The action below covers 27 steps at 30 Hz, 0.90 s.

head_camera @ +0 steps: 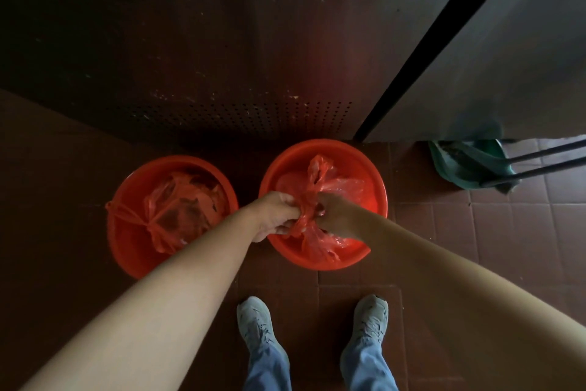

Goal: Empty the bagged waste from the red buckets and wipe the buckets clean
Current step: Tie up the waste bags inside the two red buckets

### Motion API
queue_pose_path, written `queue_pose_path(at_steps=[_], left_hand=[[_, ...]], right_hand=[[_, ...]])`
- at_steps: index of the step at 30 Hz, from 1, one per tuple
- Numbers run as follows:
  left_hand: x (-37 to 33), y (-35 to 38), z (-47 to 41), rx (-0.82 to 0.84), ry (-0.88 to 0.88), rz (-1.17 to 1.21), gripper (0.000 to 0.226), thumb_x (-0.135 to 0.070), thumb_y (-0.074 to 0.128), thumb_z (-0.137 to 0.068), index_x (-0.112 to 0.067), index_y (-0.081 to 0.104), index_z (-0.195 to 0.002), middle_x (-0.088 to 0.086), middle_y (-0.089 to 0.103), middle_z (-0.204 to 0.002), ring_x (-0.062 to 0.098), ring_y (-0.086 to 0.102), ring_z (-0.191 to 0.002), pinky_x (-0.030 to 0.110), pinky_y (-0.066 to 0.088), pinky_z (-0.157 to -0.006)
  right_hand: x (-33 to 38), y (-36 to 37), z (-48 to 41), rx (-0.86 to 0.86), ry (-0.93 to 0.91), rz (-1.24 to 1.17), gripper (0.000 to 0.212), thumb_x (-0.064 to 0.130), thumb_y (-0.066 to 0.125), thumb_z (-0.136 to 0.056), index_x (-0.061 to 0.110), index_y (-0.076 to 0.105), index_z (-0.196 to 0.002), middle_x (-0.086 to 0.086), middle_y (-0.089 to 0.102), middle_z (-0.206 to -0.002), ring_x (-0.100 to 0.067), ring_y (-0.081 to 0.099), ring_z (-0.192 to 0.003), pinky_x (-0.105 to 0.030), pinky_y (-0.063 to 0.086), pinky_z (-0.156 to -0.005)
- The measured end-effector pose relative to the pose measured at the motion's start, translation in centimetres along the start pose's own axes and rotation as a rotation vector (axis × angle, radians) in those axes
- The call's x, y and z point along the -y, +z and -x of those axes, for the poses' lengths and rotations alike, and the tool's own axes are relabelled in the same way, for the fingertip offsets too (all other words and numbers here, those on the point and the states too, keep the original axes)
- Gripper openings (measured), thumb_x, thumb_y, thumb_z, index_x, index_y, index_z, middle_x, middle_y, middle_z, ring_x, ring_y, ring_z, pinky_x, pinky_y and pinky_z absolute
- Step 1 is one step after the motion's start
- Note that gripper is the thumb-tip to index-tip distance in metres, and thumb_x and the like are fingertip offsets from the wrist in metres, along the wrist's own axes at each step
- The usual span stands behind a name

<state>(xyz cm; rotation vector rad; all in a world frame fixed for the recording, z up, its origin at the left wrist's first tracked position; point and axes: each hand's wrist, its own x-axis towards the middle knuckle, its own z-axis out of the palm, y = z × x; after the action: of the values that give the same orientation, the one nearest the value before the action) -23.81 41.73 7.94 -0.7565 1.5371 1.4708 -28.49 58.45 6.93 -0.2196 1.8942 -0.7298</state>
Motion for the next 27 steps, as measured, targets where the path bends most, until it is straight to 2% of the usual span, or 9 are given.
queue_pose_path(at_steps=[4,6,9,11,14,18,21,24,27], left_hand=[[-0.2,0.0,0.0,-0.032,-0.017,-0.017,0.016,-0.006,0.064,-0.093,-0.011,0.071,-0.107,0.009,0.076,-0.093,0.019,0.072,-0.089,0.040,0.053,-0.097],[-0.1,-0.1,-0.1,-0.026,-0.035,-0.008,0.018,-0.006,0.065,-0.093,-0.011,0.070,-0.111,0.010,0.075,-0.098,0.022,0.072,-0.093,0.038,0.055,-0.094],[0.2,-0.2,-0.4,-0.023,-0.046,0.003,0.012,-0.006,0.066,-0.093,-0.014,0.069,-0.101,0.007,0.075,-0.095,0.020,0.072,-0.092,0.035,0.058,-0.082],[0.5,-0.2,-0.8,-0.054,-0.053,-0.013,0.010,-0.005,0.065,-0.094,-0.013,0.067,-0.100,0.006,0.073,-0.096,0.018,0.071,-0.092,0.032,0.060,-0.074],[0.8,-0.3,-1.6,-0.147,-0.052,-0.104,0.009,-0.007,0.067,-0.092,-0.016,0.068,-0.093,0.003,0.070,-0.091,0.015,0.068,-0.086,0.027,0.058,-0.061],[0.6,-1.1,-2.3,-0.406,-0.020,-0.409,0.016,-0.014,0.070,-0.083,-0.017,0.065,-0.068,0.004,0.067,-0.071,0.020,0.066,-0.067,0.028,0.054,-0.056],[0.6,-2.6,-2.0,-0.588,-0.074,-0.557,0.020,-0.025,0.069,-0.080,-0.012,0.064,-0.066,0.005,0.067,-0.067,0.025,0.068,-0.069,0.025,0.041,-0.049],[1.2,-4.1,-1.9,-0.751,-0.159,-0.594,0.025,-0.034,0.066,-0.089,-0.012,0.061,-0.077,0.010,0.070,-0.091,0.033,0.068,-0.088,0.030,0.041,-0.062],[2.1,-4.7,-2.2,-0.835,-0.187,-0.639,0.030,-0.037,0.062,-0.094,-0.017,0.054,-0.072,0.005,0.062,-0.076,0.024,0.055,-0.061,0.030,0.042,-0.058]], right_hand=[[-0.1,0.3,-0.4,0.026,0.029,0.002,0.046,-0.003,0.050,-0.093,0.018,0.054,-0.135,0.000,0.062,-0.099,-0.011,0.060,-0.079,-0.013,0.046,-0.056],[-0.1,0.5,-0.4,0.005,-0.003,0.005,0.045,0.000,0.052,-0.094,0.018,0.055,-0.135,0.000,0.063,-0.106,-0.015,0.062,-0.087,-0.016,0.047,-0.065],[-0.1,0.6,-0.4,-0.053,-0.060,0.184,0.033,0.012,0.056,-0.097,0.014,0.061,-0.130,-0.004,0.066,-0.116,-0.023,0.063,-0.108,-0.027,0.047,-0.087],[-0.3,0.8,-0.5,-0.085,-0.095,0.260,0.027,0.015,0.059,-0.097,0.008,0.067,-0.122,-0.010,0.068,-0.117,-0.027,0.064,-0.110,-0.032,0.048,-0.092],[-0.9,1.0,-0.2,-0.197,-0.134,0.354,0.018,0.021,0.057,-0.098,0.013,0.071,-0.106,-0.009,0.071,-0.109,-0.028,0.066,-0.102,-0.036,0.050,-0.086],[-2.7,0.9,0.5,-0.327,-0.111,0.439,0.021,0.028,0.051,-0.096,0.016,0.068,-0.103,-0.006,0.064,-0.110,-0.030,0.064,-0.098,-0.036,0.053,-0.075],[-4.8,0.3,1.4,-0.418,-0.009,0.423,0.021,0.034,0.051,-0.095,0.023,0.066,-0.104,0.002,0.062,-0.107,-0.027,0.064,-0.090,-0.032,0.048,-0.065],[-6.8,-0.3,2.0,-0.530,0.184,0.274,0.017,0.040,0.054,-0.092,0.026,0.058,-0.083,0.012,0.058,-0.084,-0.022,0.058,-0.076,-0.029,0.041,-0.061],[-7.7,-0.7,1.8,-0.640,0.320,0.045,0.028,0.037,0.056,-0.093,0.017,0.057,-0.073,0.005,0.057,-0.069,-0.023,0.056,-0.066,-0.028,0.038,-0.056]])
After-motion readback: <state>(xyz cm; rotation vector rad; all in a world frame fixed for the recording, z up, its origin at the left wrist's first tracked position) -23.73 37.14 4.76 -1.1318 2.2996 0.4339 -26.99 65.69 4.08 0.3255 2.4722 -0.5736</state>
